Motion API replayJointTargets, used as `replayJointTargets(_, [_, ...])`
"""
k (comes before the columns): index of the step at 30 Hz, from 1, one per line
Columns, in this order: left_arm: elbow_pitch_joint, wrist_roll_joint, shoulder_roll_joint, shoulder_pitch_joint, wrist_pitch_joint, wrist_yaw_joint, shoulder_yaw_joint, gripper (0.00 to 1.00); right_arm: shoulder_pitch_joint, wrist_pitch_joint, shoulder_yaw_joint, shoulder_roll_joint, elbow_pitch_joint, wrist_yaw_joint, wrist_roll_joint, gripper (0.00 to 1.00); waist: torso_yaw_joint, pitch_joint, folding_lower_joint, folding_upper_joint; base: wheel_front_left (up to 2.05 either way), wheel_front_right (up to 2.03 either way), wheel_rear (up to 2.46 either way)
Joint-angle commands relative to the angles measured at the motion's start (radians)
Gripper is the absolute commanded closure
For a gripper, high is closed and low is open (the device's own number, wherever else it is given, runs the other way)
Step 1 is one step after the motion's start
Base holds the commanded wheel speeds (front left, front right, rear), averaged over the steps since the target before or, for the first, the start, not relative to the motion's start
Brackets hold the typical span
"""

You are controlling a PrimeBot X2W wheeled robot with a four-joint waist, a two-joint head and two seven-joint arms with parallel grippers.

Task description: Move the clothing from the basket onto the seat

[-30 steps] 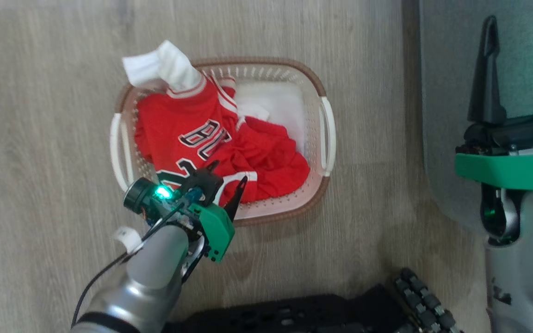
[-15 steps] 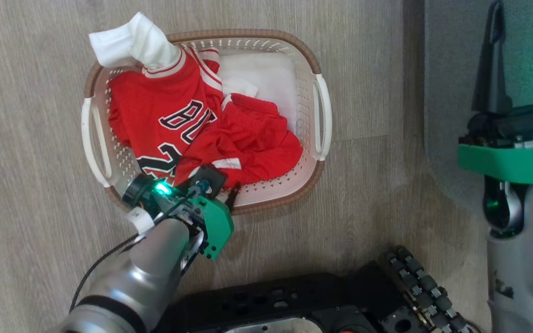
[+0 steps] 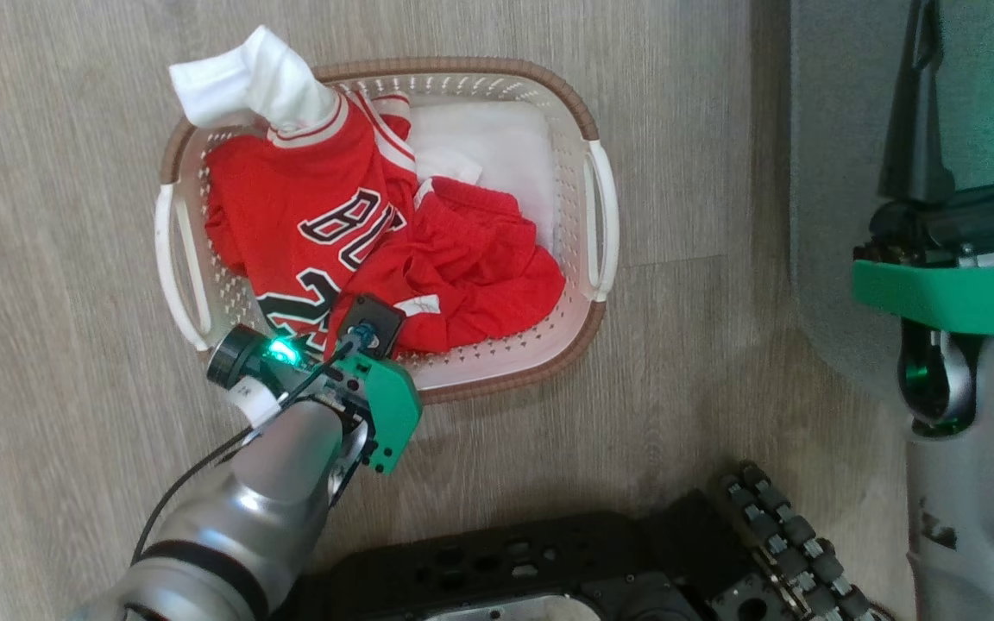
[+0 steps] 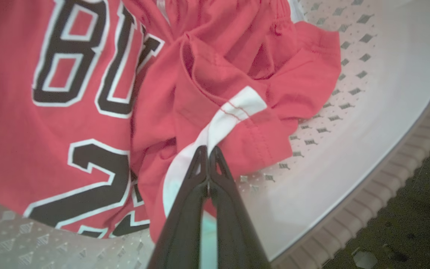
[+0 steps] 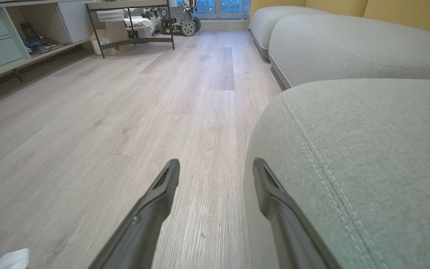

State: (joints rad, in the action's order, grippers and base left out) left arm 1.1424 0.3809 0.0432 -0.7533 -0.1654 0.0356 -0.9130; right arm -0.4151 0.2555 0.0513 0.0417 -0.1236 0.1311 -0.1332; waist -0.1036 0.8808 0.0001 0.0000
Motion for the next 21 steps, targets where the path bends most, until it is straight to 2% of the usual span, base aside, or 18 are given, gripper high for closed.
replayJointTargets(1, [-0.004,0.011,0.007,0.027,-0.021,0.003,0.007,1.0,0.02,0.006,-0.02,0.008,-0.025,0.0,-0.01,0.0,0.001,-0.008,-0.0001,0.0,0.0,0.0,0.0])
replayJointTargets(15, [-0.079,0.073,0.007,0.035,-0.095,0.012,0.002,1.0,0.029,0.006,-0.015,0.008,0.01,0.0,-0.02,0.0,0.021,-0.147,-0.0001,0.0,0.0,0.0,0.0])
replayJointTargets(21, [-0.201,0.056,0.009,0.063,-0.096,0.026,0.038,1.0,0.051,0.006,-0.01,0.008,0.03,0.0,-0.017,0.0,0.038,-0.237,-0.0001,0.0,0.0,0.0,0.0])
